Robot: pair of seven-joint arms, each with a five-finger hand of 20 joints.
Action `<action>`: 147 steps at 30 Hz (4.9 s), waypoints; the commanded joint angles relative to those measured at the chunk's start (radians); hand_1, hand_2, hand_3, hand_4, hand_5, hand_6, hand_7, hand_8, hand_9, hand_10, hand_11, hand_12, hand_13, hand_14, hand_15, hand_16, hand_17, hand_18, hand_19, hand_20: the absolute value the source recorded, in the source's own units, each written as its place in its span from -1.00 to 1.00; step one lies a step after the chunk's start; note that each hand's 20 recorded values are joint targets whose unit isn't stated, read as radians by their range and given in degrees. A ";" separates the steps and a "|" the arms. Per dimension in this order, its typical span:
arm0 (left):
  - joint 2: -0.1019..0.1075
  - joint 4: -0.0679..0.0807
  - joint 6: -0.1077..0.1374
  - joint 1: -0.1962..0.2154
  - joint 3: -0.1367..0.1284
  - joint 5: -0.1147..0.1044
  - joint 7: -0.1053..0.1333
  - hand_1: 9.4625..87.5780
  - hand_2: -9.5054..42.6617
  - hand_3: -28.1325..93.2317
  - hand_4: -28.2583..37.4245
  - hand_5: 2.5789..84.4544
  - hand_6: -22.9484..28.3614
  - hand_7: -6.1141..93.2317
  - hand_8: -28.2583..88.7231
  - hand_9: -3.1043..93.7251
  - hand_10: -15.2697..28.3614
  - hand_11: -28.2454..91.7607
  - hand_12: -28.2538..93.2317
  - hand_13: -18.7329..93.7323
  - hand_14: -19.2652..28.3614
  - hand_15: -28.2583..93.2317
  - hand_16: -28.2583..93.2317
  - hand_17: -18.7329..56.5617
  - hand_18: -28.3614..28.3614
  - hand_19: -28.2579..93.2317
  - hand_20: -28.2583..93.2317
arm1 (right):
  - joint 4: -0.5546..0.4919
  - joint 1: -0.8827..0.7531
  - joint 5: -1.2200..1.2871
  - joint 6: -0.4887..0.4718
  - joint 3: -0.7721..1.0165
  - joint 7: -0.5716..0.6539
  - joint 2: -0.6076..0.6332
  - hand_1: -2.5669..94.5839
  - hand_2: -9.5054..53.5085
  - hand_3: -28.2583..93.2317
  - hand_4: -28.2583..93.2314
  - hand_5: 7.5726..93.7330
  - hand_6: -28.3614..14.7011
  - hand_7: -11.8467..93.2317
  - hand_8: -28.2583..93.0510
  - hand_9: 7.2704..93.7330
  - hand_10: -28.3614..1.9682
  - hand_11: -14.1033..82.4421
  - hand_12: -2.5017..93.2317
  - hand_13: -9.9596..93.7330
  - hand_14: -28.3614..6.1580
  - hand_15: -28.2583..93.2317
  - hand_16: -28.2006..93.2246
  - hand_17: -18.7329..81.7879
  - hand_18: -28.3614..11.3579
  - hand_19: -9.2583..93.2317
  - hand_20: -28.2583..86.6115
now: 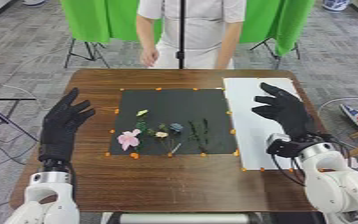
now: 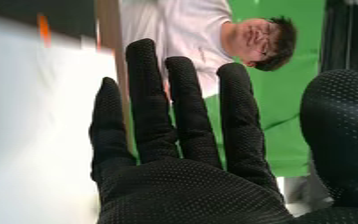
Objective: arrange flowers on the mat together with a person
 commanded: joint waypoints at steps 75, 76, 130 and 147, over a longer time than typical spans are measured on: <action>0.016 0.002 -0.005 -0.032 0.012 -0.026 0.007 -0.67 -0.39 0.79 -1.00 -0.18 0.11 -0.67 -0.66 -0.14 0.53 -0.12 -0.38 -0.15 0.90 0.30 -0.68 -0.70 0.84 0.28 -0.24 | 0.418 0.754 -1.378 0.143 -0.701 0.512 0.156 0.24 -1.00 0.52 -1.00 0.77 0.56 -0.44 -0.55 0.98 0.63 -0.45 -0.19 0.75 0.52 0.20 -0.07 -0.08 -0.26 0.61 -0.14; 0.021 0.002 -0.002 -0.032 0.016 -0.032 0.014 -0.67 -0.39 0.79 -1.00 -0.18 0.10 -0.67 -0.66 -0.14 0.52 -0.12 -0.38 -0.15 0.90 0.30 -0.68 -0.70 0.84 0.28 -0.24 | 0.395 0.775 -1.355 0.154 -0.722 0.498 0.153 0.24 -1.00 0.52 -1.00 0.77 0.56 -0.44 -0.55 0.98 0.63 -0.45 -0.19 0.75 0.52 0.20 -0.07 -0.08 -0.26 0.62 -0.15; 0.016 0.006 -0.004 -0.041 0.026 -0.025 0.003 -0.66 -0.40 0.80 -1.00 -0.18 0.10 -0.67 -0.66 -0.13 0.52 -0.12 -0.38 -0.16 0.90 0.29 -0.67 -0.71 0.83 0.26 -0.25 | 0.284 0.804 -1.451 -0.203 -0.971 0.371 0.011 -0.15 -1.00 0.67 -1.00 0.49 0.55 -0.48 -0.64 0.72 0.24 -0.06 -0.53 0.61 0.23 0.39 -0.21 -0.23 -0.43 0.58 -0.12; 0.026 -0.001 0.011 -0.016 0.031 -0.034 0.018 -0.66 -0.40 0.80 -0.99 -0.18 0.11 -0.67 -0.66 -0.13 0.53 -0.11 -0.38 -0.15 0.90 0.30 -0.67 -0.71 0.83 0.27 -0.25 | 0.215 0.760 -1.397 -0.242 -0.896 0.401 0.022 -0.28 -1.00 0.68 -0.96 0.07 0.38 -0.53 -0.73 0.69 0.14 0.05 -0.51 0.60 0.13 0.59 -0.16 -0.21 -0.57 0.61 -0.09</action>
